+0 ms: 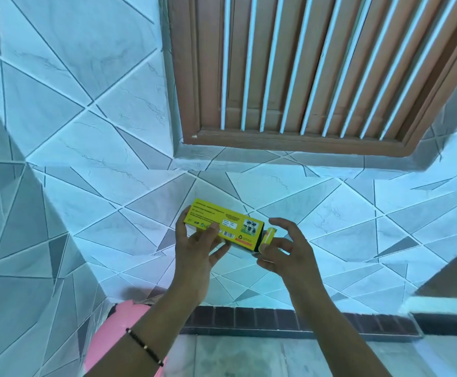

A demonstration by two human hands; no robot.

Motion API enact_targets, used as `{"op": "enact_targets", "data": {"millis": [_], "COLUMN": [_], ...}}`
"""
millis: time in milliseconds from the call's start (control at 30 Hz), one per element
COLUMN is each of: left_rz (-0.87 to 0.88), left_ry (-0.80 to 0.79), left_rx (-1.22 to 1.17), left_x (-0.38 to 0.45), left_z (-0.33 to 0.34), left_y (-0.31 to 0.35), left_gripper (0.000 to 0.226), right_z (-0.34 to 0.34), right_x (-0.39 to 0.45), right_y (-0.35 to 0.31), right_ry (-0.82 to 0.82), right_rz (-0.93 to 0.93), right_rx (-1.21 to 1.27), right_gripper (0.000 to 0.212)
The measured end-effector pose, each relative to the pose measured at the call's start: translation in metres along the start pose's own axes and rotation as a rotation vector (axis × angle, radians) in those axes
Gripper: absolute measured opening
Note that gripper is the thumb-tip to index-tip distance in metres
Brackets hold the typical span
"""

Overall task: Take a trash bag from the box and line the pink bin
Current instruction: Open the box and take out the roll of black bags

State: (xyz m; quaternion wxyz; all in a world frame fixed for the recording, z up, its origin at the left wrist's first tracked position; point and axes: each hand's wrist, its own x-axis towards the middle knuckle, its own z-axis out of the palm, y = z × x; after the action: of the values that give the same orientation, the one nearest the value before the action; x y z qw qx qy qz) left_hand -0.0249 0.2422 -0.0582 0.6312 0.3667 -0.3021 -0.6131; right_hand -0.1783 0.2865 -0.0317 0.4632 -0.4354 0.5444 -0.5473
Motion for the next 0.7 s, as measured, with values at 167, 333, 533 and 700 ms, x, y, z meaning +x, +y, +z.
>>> {"op": "enact_targets", "data": {"millis": [167, 333, 533, 700], "left_rz": [-0.015, -0.023, -0.054, -0.033], "left_ry": [0.050, 0.079, 0.115, 0.160], "left_rx": [-0.056, -0.122, -0.187, -0.227], "left_x": [0.002, 0.004, 0.000, 0.000], "left_z": [-0.014, -0.022, -0.036, -0.037], "left_y": [0.006, 0.008, 0.007, 0.012], "left_gripper": [0.053, 0.051, 0.050, 0.050], "right_z": [0.011, 0.023, 0.021, 0.027], "right_x": [0.003, 0.004, 0.008, 0.002], "right_y": [-0.002, 0.015, 0.028, 0.029], "right_ry": [-0.068, 0.058, 0.218, 0.201], "right_rz": [-0.052, -0.054, -0.745, -0.930], "right_rx": [-0.101, 0.102, -0.725, -0.814], "right_gripper": [0.036, 0.016, 0.046, 0.027]}}
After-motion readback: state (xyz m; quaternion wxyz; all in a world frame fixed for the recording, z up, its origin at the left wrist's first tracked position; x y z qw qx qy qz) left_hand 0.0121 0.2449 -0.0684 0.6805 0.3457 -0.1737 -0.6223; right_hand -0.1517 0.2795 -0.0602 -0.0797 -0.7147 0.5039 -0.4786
